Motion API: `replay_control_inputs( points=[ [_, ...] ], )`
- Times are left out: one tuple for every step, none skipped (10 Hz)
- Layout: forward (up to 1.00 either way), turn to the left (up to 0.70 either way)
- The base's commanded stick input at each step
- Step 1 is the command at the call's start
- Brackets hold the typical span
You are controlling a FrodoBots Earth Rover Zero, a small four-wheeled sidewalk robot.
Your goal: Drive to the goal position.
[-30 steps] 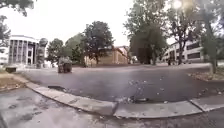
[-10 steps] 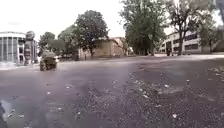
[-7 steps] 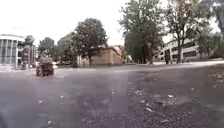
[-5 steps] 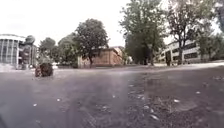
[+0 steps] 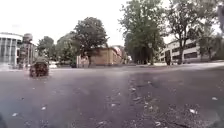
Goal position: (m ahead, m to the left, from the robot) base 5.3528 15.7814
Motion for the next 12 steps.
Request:
replay_control_inputs(
  points=[
    [0.70, 0.00],
    [0.70, 0.00],
    [0.70, 0.00],
    [0.70, 0.00],
    [0.70, 0.00],
    [0.70, 0.00],
    [0.70, 0.00],
    [0.70, 0.00],
    [0.70, 0.00],
    [0.70, 0.00],
    [0.70, 0.00],
    [0.70, 0.00]
  ],
)
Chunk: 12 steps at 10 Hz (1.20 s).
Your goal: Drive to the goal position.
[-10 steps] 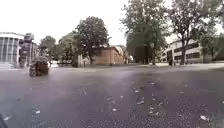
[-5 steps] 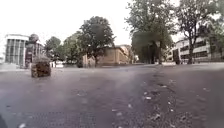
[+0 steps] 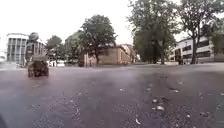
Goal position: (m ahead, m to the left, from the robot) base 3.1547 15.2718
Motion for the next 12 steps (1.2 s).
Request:
replay_control_inputs(
  points=[
    [0.70, 0.00],
    [0.70, 0.00],
    [0.70, 0.00],
    [0.70, 0.00],
    [0.70, 0.00],
    [0.70, 0.00],
    [0.70, 0.02],
    [0.70, 0.10],
    [0.70, 0.14],
    [0.70, 0.14],
    [0.70, 0.14],
    [0.70, 0.11]
  ],
)
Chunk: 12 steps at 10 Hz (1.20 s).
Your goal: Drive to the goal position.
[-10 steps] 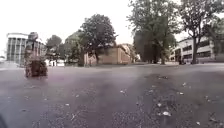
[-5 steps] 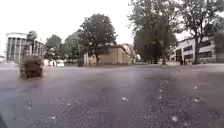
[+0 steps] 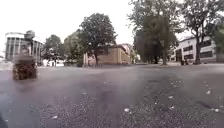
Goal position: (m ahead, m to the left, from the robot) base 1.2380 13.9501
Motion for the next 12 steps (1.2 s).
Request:
replay_control_inputs(
  points=[
    [0.70, 0.00],
    [0.70, 0.00],
    [0.70, 0.00],
    [0.70, 0.00],
    [0.70, 0.00],
    [0.70, 0.00],
    [0.70, 0.00],
    [0.70, 0.00],
    [0.70, 0.00],
    [0.70, 0.00],
    [0.70, 0.00],
    [0.70, 0.00]
  ],
)
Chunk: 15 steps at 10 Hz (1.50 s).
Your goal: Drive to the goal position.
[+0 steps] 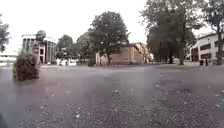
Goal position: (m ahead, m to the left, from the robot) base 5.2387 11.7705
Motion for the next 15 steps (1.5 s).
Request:
replay_control_inputs(
  points=[
    [0.70, 0.00],
    [0.70, 0.00],
    [0.70, 0.00],
    [0.70, 0.00],
    [0.70, 0.00],
    [0.70, 0.00],
    [0.70, 0.00],
    [0.70, 0.02],
    [0.70, 0.10],
    [0.70, 0.14],
    [0.70, 0.14],
    [0.70, 0.14],
    [0.70, 0.14],
    [0.70, 0.14],
    [0.70, 0.14]
  ],
)
